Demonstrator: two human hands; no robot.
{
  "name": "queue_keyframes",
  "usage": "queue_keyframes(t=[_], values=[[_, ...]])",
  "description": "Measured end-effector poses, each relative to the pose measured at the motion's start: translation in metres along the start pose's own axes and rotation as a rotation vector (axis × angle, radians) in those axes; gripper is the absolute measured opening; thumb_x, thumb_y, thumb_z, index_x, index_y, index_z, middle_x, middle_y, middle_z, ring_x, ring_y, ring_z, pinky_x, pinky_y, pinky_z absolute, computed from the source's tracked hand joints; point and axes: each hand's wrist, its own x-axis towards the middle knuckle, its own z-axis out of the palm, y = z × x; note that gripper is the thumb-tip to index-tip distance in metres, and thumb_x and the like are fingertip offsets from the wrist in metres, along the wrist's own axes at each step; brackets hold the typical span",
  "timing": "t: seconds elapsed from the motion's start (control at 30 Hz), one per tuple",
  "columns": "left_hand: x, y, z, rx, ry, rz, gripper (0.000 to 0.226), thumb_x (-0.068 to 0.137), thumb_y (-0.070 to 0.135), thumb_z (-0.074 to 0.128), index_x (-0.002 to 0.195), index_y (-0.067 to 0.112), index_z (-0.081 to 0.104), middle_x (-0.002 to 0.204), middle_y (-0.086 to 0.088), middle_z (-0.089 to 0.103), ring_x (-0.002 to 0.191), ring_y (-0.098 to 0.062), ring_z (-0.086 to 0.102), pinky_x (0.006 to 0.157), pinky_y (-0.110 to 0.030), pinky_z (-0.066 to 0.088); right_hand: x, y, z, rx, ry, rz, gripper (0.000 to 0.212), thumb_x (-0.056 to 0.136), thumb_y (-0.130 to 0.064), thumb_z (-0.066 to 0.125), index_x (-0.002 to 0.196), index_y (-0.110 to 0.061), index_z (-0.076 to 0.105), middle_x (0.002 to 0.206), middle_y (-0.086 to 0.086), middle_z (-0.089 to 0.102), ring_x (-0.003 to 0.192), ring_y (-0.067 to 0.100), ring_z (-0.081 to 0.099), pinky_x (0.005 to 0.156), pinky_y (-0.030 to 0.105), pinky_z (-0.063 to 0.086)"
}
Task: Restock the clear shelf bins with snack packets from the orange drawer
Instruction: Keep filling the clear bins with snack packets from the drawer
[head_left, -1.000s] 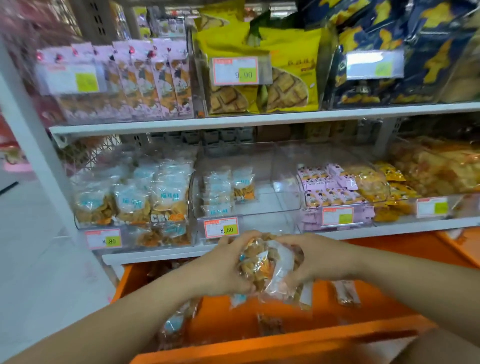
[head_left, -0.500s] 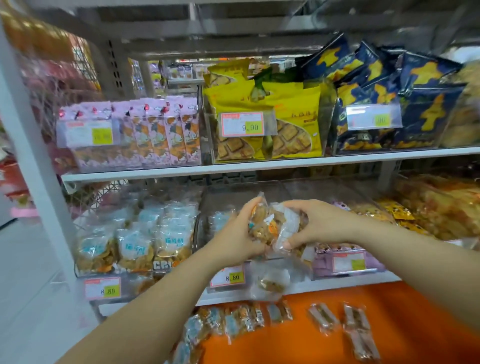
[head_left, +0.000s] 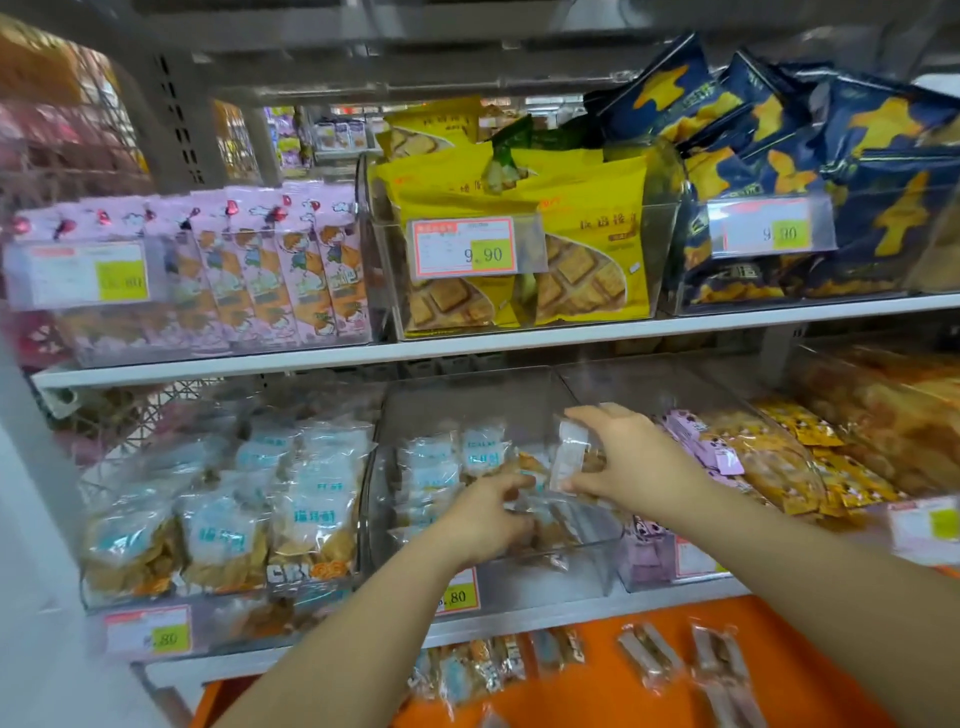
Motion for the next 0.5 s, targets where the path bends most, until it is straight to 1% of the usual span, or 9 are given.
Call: queue_keyframes(t=[0.03,0.1,0.2,0.27,0.33,0.37,0.4,0.47,0.5], values=[[0.0,-0.001,0.002,0.009,0.018,0.004,0.052,0.088,0.01,0.062,0.138,0.02,0.049,0.137,-0.003,0.051,0.116,-0.02,0.056,0.096,-0.029,0.048,0.0,-0.001,0.001,0.027,0.026,0.0,0.077,0.075,-0.034,0.076,0.142,-0.024,0.039,0.132,0.006,0.05,0.12,0.024,0.05,0.096,0.036,0.044],[-0.001,-0.002,0.001,-0.014,0.08,0.026,0.045,0.091,0.011,0.061,0.135,0.017,0.052,0.134,-0.002,0.054,0.116,-0.017,0.056,0.101,-0.027,0.043,-0.003,-0.002,0.002,0.123,0.082,-0.001,0.071,0.078,-0.03,0.074,0.141,-0.023,0.042,0.133,0.004,0.052,0.121,0.021,0.049,0.097,0.029,0.042],[-0.01,0.002,-0.008,-0.152,0.146,0.074,0.042,0.091,0.009,0.061,0.131,0.015,0.054,0.125,0.002,0.059,0.112,-0.012,0.058,0.103,-0.025,0.041,-0.01,-0.006,0.001,0.292,0.12,0.019,0.063,0.079,-0.024,0.073,0.136,-0.023,0.047,0.128,-0.003,0.056,0.119,0.014,0.051,0.088,0.017,0.037],[-0.021,0.005,-0.015,-0.281,0.077,0.123,0.049,0.089,0.015,0.065,0.136,0.02,0.049,0.123,0.005,0.059,0.112,-0.009,0.057,0.103,-0.027,0.043,-0.015,-0.011,0.001,0.441,0.164,0.048,0.058,0.077,-0.024,0.076,0.13,-0.024,0.051,0.116,-0.008,0.058,0.111,0.011,0.053,0.081,0.016,0.037],[-0.031,0.009,-0.019,-0.357,0.008,0.144,0.06,0.083,0.035,0.071,0.137,0.032,0.046,0.122,0.006,0.061,0.112,-0.01,0.06,0.101,-0.034,0.046,-0.021,-0.02,0.001,0.597,0.21,0.072,0.055,0.073,-0.027,0.079,0.122,-0.026,0.056,0.109,-0.011,0.061,0.102,0.007,0.056,0.074,0.012,0.04],[-0.035,0.011,-0.019,-0.388,0.009,0.153,0.06,0.079,0.04,0.073,0.133,0.035,0.048,0.119,0.003,0.064,0.109,-0.013,0.063,0.098,-0.038,0.049,-0.023,-0.025,0.002,0.662,0.203,0.072,0.051,0.072,-0.027,0.08,0.117,-0.027,0.057,0.106,-0.012,0.062,0.099,0.003,0.057,0.073,0.009,0.041],[-0.038,0.011,-0.019,-0.436,0.037,0.165,0.055,0.078,0.038,0.075,0.128,0.035,0.051,0.115,-0.003,0.066,0.105,-0.018,0.065,0.095,-0.041,0.052,-0.025,-0.03,0.003,0.732,0.172,0.068,0.047,0.072,-0.028,0.08,0.113,-0.028,0.057,0.104,-0.013,0.064,0.096,0.0,0.058,0.073,0.009,0.043],[-0.045,0.011,-0.019,-0.507,0.121,0.182,0.044,0.082,0.024,0.074,0.117,0.038,0.053,0.11,-0.012,0.067,0.099,-0.025,0.067,0.088,-0.041,0.056,-0.028,-0.037,0.001,0.906,0.067,0.08,0.036,0.075,-0.03,0.077,0.106,-0.03,0.058,0.104,-0.011,0.067,0.092,-0.002,0.063,0.076,0.014,0.049],[-0.048,0.009,-0.021,-0.524,0.151,0.182,0.044,0.081,0.02,0.074,0.114,0.038,0.052,0.11,-0.014,0.067,0.099,-0.027,0.067,0.085,-0.039,0.057,-0.029,-0.038,-0.001,0.98,0.004,0.101,0.032,0.077,-0.03,0.075,0.104,-0.03,0.059,0.105,-0.008,0.069,0.092,0.0,0.065,0.078,0.019,0.053]])
